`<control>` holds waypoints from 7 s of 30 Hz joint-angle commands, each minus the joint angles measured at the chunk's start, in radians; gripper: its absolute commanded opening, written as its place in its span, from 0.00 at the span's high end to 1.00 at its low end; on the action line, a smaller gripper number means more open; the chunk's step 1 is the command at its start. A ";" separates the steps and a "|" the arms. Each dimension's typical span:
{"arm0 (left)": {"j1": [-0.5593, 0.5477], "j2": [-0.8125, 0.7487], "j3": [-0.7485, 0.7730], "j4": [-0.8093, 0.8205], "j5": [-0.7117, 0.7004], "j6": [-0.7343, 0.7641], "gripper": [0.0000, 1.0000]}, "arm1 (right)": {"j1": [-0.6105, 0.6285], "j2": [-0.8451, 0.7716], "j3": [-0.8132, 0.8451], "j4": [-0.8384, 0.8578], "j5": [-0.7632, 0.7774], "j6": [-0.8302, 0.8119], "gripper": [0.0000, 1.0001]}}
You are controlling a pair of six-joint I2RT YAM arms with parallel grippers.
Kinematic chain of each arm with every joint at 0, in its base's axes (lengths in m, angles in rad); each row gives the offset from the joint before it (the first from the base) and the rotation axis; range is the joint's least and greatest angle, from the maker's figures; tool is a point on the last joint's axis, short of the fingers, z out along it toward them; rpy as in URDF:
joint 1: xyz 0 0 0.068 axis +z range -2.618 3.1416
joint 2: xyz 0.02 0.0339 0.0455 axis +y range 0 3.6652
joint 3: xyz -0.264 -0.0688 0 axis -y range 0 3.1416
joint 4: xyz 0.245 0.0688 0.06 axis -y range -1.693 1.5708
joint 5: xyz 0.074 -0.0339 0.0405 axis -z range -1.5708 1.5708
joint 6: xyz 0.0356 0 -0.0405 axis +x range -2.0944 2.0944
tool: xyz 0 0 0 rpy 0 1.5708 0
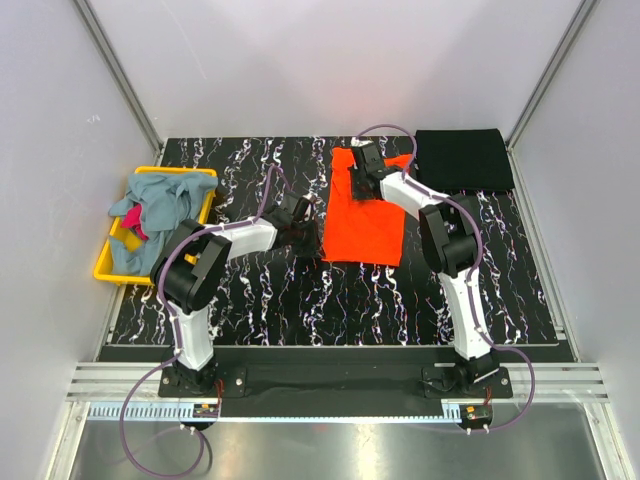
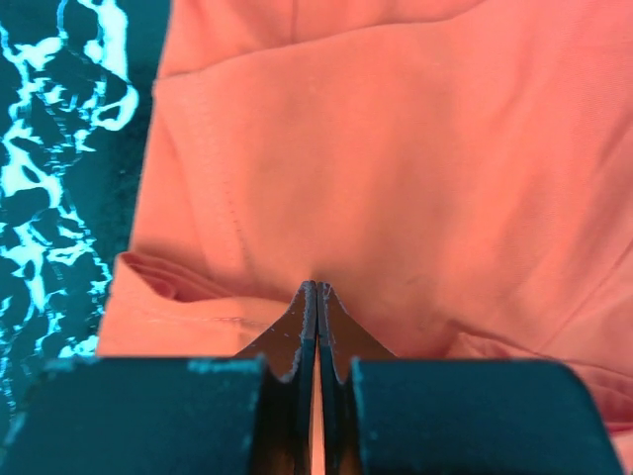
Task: Fold and stack the t-shirts
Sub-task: Fold the tshirt
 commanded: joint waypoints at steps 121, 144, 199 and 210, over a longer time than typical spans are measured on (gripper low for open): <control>-0.070 -0.224 -0.183 0.053 -0.072 -0.136 1.00 | -0.179 -0.896 -1.116 0.010 -0.224 0.510 1.00; -0.262 -0.715 -0.233 -0.263 -0.247 -0.188 1.00 | -0.165 -1.545 -1.090 -0.441 -0.298 0.528 1.00; 0.214 0.537 1.028 0.087 0.353 -0.050 0.53 | -0.360 -0.307 -0.142 -0.194 -0.095 0.295 0.68; 0.207 0.316 0.691 -0.073 0.227 0.152 0.54 | -0.363 -0.471 -0.414 -0.168 -0.377 0.196 0.45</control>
